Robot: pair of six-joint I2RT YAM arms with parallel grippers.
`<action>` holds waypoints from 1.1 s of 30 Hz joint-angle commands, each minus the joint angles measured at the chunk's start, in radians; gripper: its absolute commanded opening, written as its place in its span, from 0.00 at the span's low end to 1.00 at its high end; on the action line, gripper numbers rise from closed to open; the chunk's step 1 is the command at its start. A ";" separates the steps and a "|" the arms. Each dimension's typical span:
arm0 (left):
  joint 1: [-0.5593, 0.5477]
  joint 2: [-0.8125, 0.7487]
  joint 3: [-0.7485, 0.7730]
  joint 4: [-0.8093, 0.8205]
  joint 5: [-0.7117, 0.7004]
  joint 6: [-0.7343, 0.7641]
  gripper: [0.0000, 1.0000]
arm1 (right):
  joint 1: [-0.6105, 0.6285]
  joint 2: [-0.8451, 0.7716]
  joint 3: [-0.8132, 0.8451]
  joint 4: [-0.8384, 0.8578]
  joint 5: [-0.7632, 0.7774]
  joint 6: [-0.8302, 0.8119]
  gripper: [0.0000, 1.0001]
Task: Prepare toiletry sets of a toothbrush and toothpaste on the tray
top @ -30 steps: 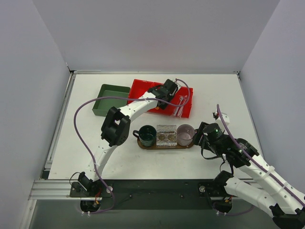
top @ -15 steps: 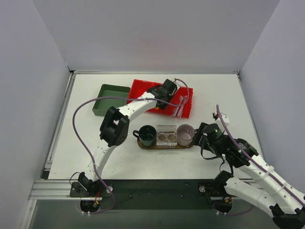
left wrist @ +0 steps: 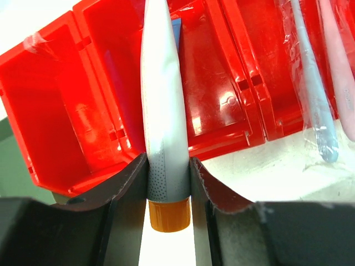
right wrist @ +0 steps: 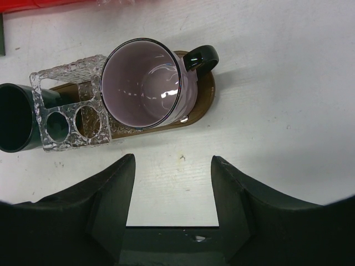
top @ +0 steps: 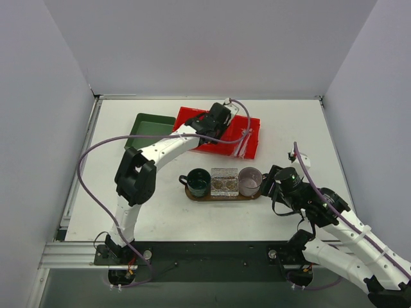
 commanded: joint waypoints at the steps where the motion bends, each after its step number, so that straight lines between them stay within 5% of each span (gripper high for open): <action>1: 0.000 -0.154 -0.089 0.137 0.002 0.021 0.00 | -0.006 -0.002 0.032 -0.001 0.045 -0.030 0.52; 10: -0.014 -0.452 -0.355 0.244 0.073 0.055 0.00 | -0.019 0.050 0.173 0.018 0.045 -0.116 0.61; 21: -0.135 -0.866 -0.740 0.413 0.102 0.213 0.00 | -0.200 0.170 0.290 0.169 -0.291 -0.131 0.62; 33: -0.309 -0.937 -0.851 0.499 -0.034 0.344 0.00 | -0.205 0.285 0.318 0.337 -0.403 -0.013 0.60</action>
